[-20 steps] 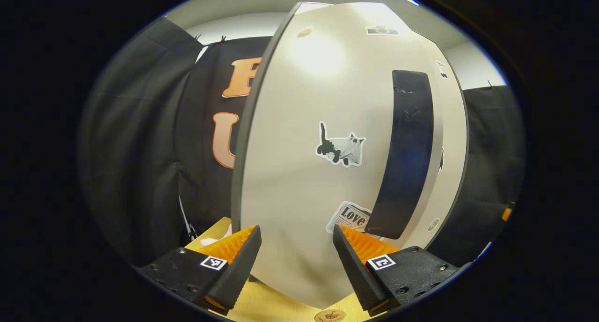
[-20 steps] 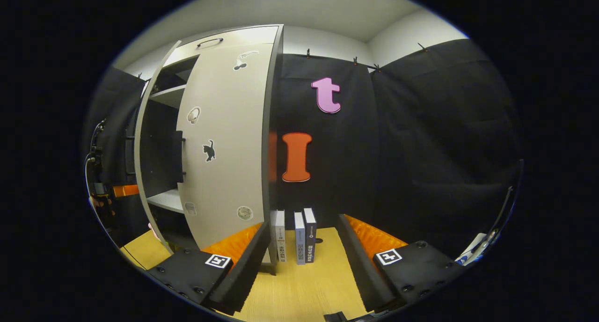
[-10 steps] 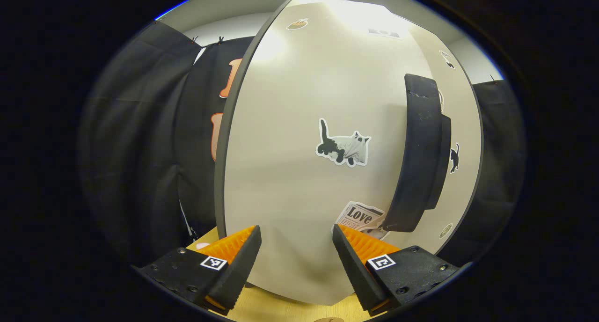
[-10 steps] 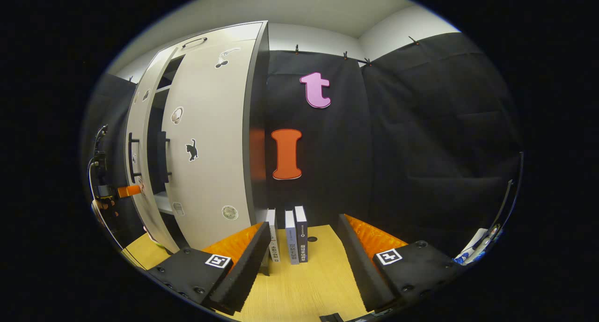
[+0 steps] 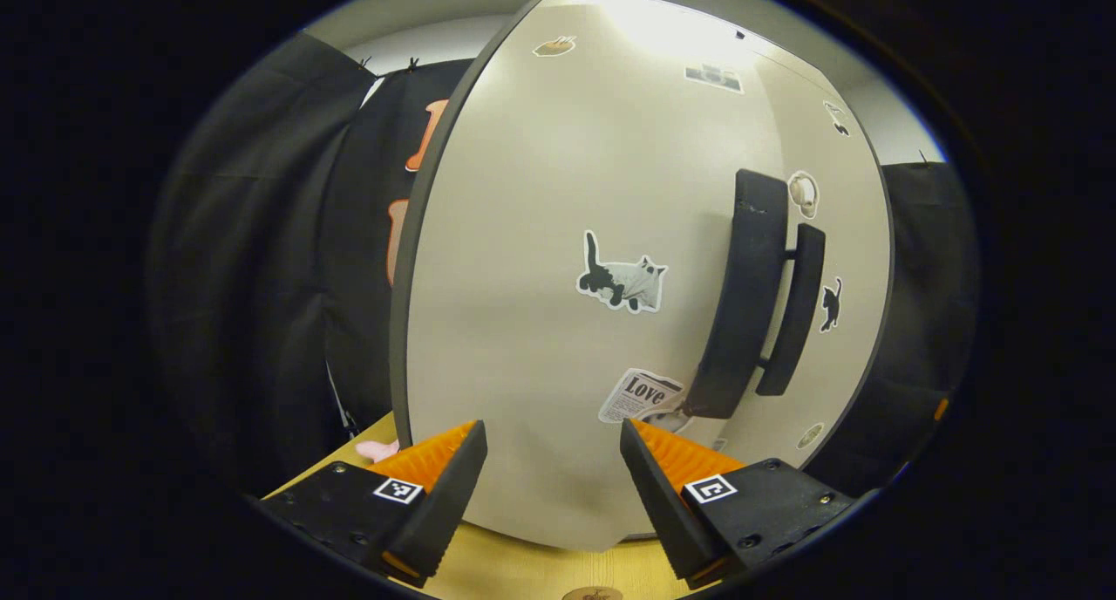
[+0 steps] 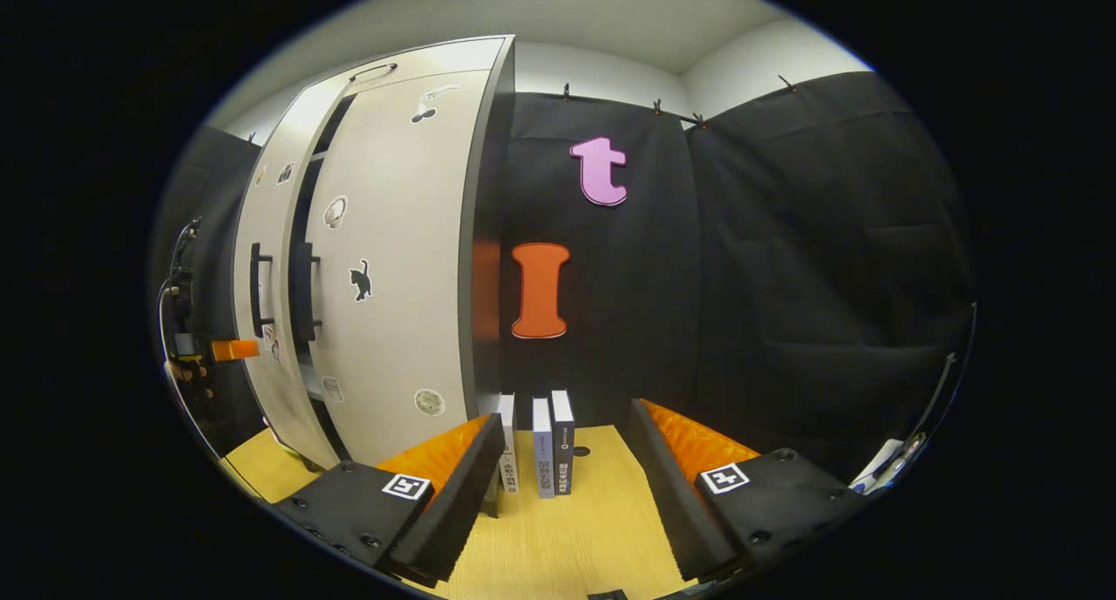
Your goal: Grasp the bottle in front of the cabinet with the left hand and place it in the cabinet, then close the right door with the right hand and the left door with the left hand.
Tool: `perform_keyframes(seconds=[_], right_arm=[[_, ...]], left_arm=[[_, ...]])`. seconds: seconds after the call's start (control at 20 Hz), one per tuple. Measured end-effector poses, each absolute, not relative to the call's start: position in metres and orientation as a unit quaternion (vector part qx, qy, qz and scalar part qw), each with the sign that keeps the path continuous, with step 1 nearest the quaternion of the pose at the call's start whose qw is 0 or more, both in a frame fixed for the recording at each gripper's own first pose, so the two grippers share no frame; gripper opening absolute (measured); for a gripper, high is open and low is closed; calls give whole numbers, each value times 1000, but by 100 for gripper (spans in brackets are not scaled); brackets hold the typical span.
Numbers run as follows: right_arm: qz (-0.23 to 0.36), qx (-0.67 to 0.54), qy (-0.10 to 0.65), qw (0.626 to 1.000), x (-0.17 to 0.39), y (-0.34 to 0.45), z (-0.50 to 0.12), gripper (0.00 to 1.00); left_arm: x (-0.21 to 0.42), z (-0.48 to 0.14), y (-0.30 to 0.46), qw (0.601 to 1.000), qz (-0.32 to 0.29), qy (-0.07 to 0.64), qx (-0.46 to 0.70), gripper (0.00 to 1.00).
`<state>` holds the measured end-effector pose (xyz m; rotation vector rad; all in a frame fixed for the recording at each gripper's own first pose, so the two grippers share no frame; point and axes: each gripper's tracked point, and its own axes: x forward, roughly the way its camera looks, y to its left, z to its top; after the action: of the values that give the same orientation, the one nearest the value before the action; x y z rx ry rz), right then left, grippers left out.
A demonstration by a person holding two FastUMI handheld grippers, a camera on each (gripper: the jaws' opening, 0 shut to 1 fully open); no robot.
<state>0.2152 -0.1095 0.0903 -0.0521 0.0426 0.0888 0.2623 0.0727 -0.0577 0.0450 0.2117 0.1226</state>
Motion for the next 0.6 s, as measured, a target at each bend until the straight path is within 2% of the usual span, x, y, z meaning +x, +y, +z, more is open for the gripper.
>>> perform_keyframes(seconds=[0.1, 0.15, 0.25, 0.3, 0.35, 0.4, 0.5, 0.55, 0.6], right_arm=[[50, -32, 15, 998, 216, -104, 100, 96], [53, -31, 14, 998, 215, -99, 103, 90], [62, -30, 12, 998, 211, -88, 111, 90], [64, -31, 9, 997, 209, -84, 116, 96], [66, -35, 5, 997, 206, -79, 120, 96], [68, -40, 1, 997, 203, -74, 125, 90], [71, -43, -3, 997, 195, -64, 134, 90], [74, -42, -6, 996, 190, -59, 138, 96], [75, -40, -9, 996, 185, -54, 144, 96]], left_arm=[[240, -40, 83, 992, 66, 110, 20, 94], [229, -29, 89, 992, 69, 107, 15, 94], [205, -6, 99, 993, 74, 95, -1, 94], [192, 8, 104, 993, 75, 87, -6, 95], [180, 22, 111, 994, 78, 77, -5, 95], [169, 37, 117, 994, 81, 69, -1, 94], [145, 61, 131, 994, 88, 64, 17, 95], [135, 75, 137, 994, 91, 59, 24, 95], [127, 87, 141, 994, 93, 52, 32, 95]])
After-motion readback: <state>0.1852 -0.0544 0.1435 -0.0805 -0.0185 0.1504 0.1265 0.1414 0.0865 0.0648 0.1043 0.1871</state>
